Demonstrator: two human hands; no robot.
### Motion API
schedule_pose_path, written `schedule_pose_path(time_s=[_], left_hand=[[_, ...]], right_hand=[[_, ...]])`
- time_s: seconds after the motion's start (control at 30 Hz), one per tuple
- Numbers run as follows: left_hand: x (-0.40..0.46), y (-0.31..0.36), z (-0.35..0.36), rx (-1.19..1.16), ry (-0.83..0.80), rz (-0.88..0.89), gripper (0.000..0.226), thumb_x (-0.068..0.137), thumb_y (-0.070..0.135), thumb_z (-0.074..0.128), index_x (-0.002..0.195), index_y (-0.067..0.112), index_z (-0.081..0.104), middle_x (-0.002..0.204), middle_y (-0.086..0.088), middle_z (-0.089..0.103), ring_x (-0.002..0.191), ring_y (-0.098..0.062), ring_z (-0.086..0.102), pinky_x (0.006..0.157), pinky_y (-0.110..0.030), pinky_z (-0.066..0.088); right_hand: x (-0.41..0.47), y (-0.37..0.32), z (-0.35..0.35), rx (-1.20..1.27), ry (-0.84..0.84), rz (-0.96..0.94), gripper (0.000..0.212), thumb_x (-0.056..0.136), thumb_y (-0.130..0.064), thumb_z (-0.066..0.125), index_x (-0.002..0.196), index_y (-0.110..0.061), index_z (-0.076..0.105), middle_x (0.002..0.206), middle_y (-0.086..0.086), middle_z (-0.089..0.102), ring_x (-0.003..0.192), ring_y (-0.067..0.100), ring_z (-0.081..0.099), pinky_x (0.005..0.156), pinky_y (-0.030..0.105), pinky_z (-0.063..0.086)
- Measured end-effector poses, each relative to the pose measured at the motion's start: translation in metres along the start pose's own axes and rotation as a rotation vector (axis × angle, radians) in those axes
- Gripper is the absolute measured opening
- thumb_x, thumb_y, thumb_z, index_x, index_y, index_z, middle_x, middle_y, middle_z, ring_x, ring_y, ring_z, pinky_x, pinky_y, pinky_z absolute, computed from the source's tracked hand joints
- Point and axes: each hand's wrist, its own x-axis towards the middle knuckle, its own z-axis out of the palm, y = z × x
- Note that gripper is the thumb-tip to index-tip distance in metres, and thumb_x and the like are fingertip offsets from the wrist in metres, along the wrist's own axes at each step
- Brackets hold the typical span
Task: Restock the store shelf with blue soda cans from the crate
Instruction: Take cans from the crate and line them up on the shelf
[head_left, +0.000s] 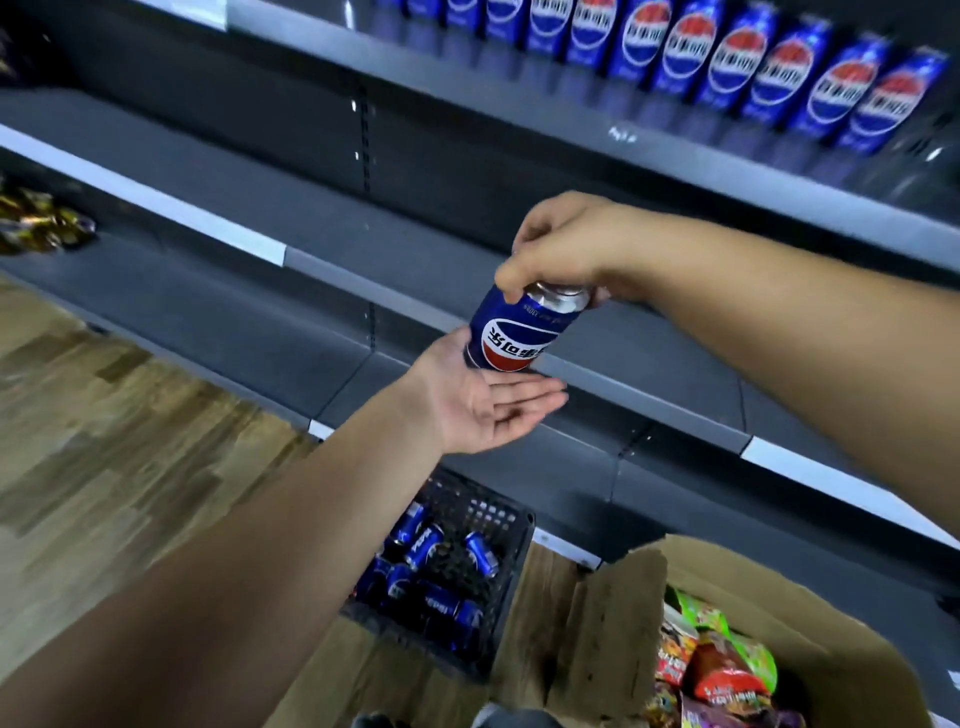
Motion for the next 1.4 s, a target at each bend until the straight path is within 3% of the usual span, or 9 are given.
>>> schedule_pose_path(time_s=[0.17,0.4,0.5,0.7,0.83,1.03,1.13,1.27,1.4], left_hand=[[-0.018,0.033,0.031,-0.096,0.039,0.247,0.067,0.091,0.058,0.037,0.105,-0.004,0.057,0.089,-0.021,0.067,0.082,-0.03,0.064,0.075,-0.034,0.049],[-0.019,0.047,0.073,0.006,0.043,0.416,0.056,0.082,0.06,0.05,0.102,0.009,0.061,0.082,-0.012,0.066,0.093,-0.032,0.064,0.093,-0.044,0.044],[-0.019,0.045,0.095,0.035,0.057,0.461,0.043,0.082,0.056,0.054,0.088,0.013,0.06,0.071,-0.006,0.069,0.08,-0.026,0.065,0.081,-0.04,0.05],[-0.009,0.036,0.132,0.222,-0.025,0.578,0.035,0.089,0.042,0.053,0.078,0.014,0.07,0.077,-0.004,0.072,0.076,-0.019,0.069,0.088,-0.037,0.052],[-0.005,0.033,0.139,0.348,-0.023,0.631,0.042,0.083,0.046,0.059,0.108,0.012,0.065,0.109,-0.013,0.069,0.105,-0.029,0.064,0.101,-0.048,0.045],[-0.004,0.028,0.152,0.445,-0.031,0.648,0.079,0.053,0.06,0.071,0.117,0.013,0.064,0.113,-0.014,0.068,0.108,-0.031,0.063,0.102,-0.051,0.043],[-0.003,0.028,0.156,0.51,-0.037,0.664,0.074,0.058,0.061,0.068,0.117,0.015,0.064,0.113,-0.012,0.068,0.108,-0.03,0.063,0.102,-0.052,0.042],[-0.006,0.025,0.162,0.49,-0.074,0.669,0.046,0.084,0.055,0.051,0.109,0.019,0.064,0.105,-0.007,0.071,0.095,-0.025,0.068,0.095,-0.046,0.048],[-0.006,0.018,0.167,0.426,-0.102,0.622,0.056,0.084,0.056,0.048,0.12,0.015,0.06,0.106,-0.009,0.07,0.091,-0.024,0.068,0.084,-0.039,0.052]], right_hand=[[-0.024,-0.008,-0.024,-0.112,0.22,-0.156,0.04,0.067,-0.034,0.071,0.1,-0.023,0.051,0.11,0.004,0.055,0.081,0.015,0.055,0.062,0.024,0.043],[-0.054,0.033,-0.03,0.141,0.464,-0.198,0.052,0.06,-0.028,0.076,0.099,-0.026,0.041,0.107,0.001,0.042,0.071,-0.005,0.04,0.055,0.0,0.032],[-0.06,0.051,-0.019,0.302,0.569,-0.2,0.056,0.061,-0.021,0.079,0.098,-0.024,0.037,0.106,-0.001,0.039,0.074,-0.01,0.041,0.062,0.0,0.033],[-0.068,0.082,0.007,0.751,0.735,-0.203,0.072,0.065,-0.007,0.08,0.112,-0.03,0.031,0.119,-0.006,0.035,0.106,0.009,0.048,0.08,0.005,0.039],[-0.072,0.093,0.007,0.894,0.661,-0.183,0.082,0.067,-0.007,0.08,0.12,-0.036,0.026,0.131,-0.003,0.036,0.112,0.006,0.048,0.078,0.003,0.042],[-0.083,0.103,-0.011,0.966,0.463,-0.205,0.081,0.068,-0.007,0.081,0.12,-0.036,0.026,0.125,-0.009,0.05,0.098,-0.003,0.058,0.07,0.006,0.046],[-0.088,0.113,-0.021,1.115,0.318,-0.249,0.073,0.068,-0.005,0.081,0.116,-0.035,0.034,0.111,-0.015,0.058,0.082,-0.01,0.061,0.067,0.007,0.047],[-0.086,0.127,-0.024,1.332,0.186,-0.258,0.08,0.051,-0.027,0.081,0.123,-0.025,0.045,0.099,-0.011,0.07,0.089,0.009,0.066,0.088,0.025,0.049],[-0.087,0.129,-0.021,1.53,0.104,-0.253,0.061,0.059,-0.02,0.073,0.115,-0.024,0.049,0.101,-0.004,0.07,0.082,0.015,0.068,0.087,0.033,0.051]])
